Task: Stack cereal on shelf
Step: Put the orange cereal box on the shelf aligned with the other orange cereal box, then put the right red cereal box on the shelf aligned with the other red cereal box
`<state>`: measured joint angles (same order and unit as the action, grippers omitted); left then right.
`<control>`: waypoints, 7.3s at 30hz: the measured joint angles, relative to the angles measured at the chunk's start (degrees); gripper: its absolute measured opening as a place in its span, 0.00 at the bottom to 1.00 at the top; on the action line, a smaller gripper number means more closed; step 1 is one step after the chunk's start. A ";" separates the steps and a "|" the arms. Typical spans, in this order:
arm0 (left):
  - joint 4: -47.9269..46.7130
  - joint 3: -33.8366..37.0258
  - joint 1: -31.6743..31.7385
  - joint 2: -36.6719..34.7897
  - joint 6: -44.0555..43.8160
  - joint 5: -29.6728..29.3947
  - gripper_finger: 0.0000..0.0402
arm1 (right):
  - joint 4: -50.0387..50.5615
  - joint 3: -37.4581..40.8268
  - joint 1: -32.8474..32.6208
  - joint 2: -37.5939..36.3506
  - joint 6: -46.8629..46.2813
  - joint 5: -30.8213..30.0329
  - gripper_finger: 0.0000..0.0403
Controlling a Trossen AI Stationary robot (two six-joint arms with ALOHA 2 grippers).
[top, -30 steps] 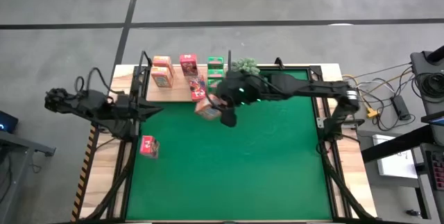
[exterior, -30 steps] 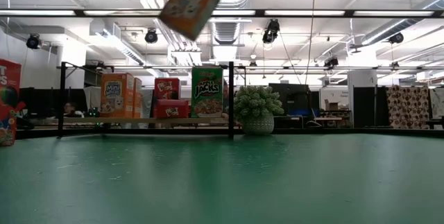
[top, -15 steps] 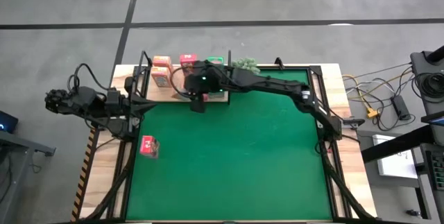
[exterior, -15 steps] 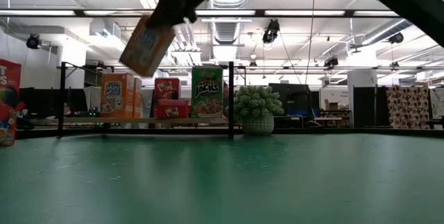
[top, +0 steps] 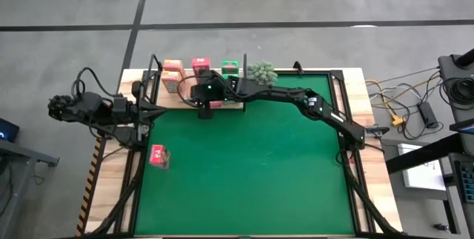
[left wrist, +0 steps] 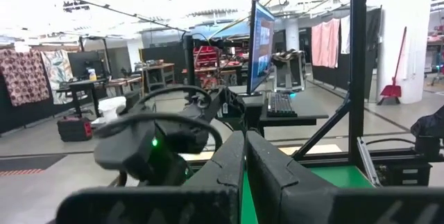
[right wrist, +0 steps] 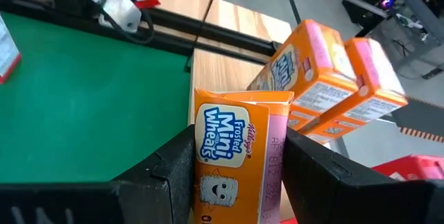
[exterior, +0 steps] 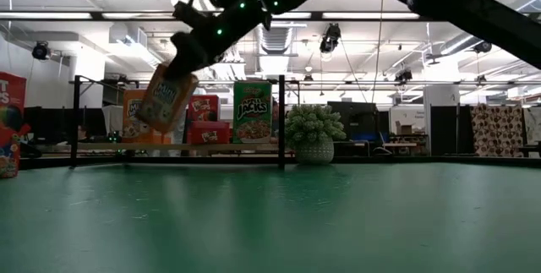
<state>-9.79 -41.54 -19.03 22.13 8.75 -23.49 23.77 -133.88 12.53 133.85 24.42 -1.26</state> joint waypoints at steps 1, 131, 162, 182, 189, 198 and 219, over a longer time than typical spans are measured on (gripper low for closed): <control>-0.10 0.00 0.00 -0.02 0.02 0.01 0.00 | -0.30 0.00 0.04 0.30 0.07 -0.08 0.42; -63.57 -30.51 50.53 58.40 40.91 7.59 0.54 | -15.92 63.80 -4.00 -43.09 -3.40 10.32 0.58; -69.57 -30.95 58.92 58.36 25.83 6.07 0.38 | -15.57 63.82 -4.00 -43.02 -3.83 10.29 0.58; -67.62 -30.99 59.28 58.69 25.21 9.50 0.41 | -15.59 63.82 -4.00 -43.02 -3.84 10.29 0.58; -66.96 -30.99 59.28 58.73 25.93 9.50 0.51 | -15.59 63.82 -3.98 -43.02 -3.84 10.29 0.58; -69.54 -35.17 58.45 58.62 25.39 9.23 0.58 | -15.59 63.82 -4.00 -43.02 -4.18 10.29 0.58; -26.05 -19.56 43.94 50.04 2.16 22.66 0.32 | -12.92 63.82 -4.00 -43.02 -5.35 10.27 0.58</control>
<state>-35.85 -61.10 24.92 72.17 10.91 -0.84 10.85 -70.06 8.54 90.83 19.07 9.02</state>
